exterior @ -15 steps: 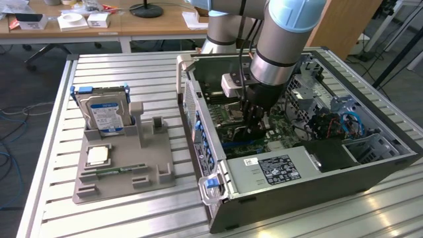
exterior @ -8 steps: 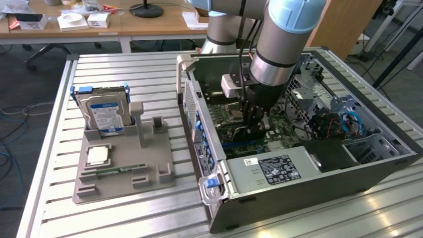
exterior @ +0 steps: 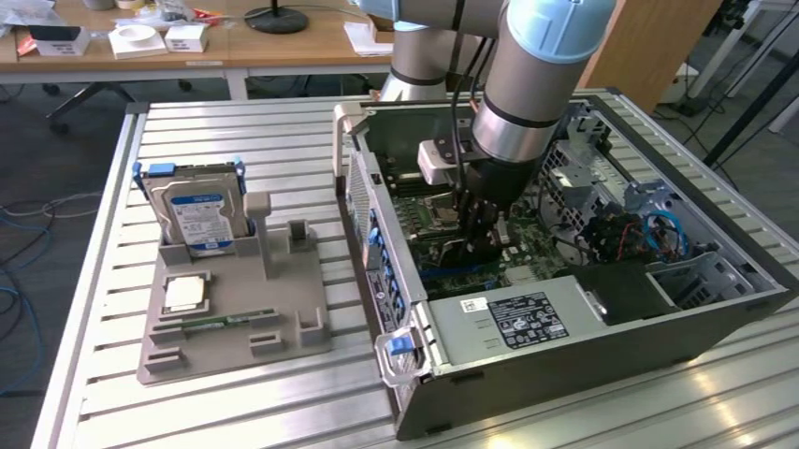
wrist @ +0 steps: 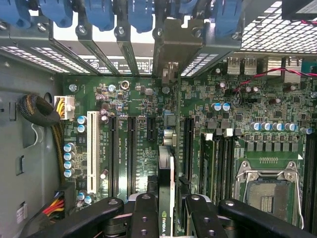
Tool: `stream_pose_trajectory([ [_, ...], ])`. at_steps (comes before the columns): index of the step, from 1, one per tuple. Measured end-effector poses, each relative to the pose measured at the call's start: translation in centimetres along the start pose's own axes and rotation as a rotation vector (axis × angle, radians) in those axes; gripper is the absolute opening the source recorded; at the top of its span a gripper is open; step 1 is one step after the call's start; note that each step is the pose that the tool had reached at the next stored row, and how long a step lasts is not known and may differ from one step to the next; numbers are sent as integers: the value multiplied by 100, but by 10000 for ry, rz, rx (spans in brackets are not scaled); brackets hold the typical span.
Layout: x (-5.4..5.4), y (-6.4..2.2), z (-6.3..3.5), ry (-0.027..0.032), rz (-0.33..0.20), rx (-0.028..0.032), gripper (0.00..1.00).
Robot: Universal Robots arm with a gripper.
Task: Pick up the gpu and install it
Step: 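Insert the gpu into the slot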
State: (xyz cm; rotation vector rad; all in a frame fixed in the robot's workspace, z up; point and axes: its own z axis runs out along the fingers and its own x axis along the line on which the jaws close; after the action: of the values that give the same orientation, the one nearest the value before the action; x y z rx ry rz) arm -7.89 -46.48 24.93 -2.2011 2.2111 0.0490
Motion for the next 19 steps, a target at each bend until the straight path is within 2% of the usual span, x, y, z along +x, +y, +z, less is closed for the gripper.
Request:
stream_pose_trajectory([
  [19, 0, 0, 10, -1, 0, 1, 26],
])
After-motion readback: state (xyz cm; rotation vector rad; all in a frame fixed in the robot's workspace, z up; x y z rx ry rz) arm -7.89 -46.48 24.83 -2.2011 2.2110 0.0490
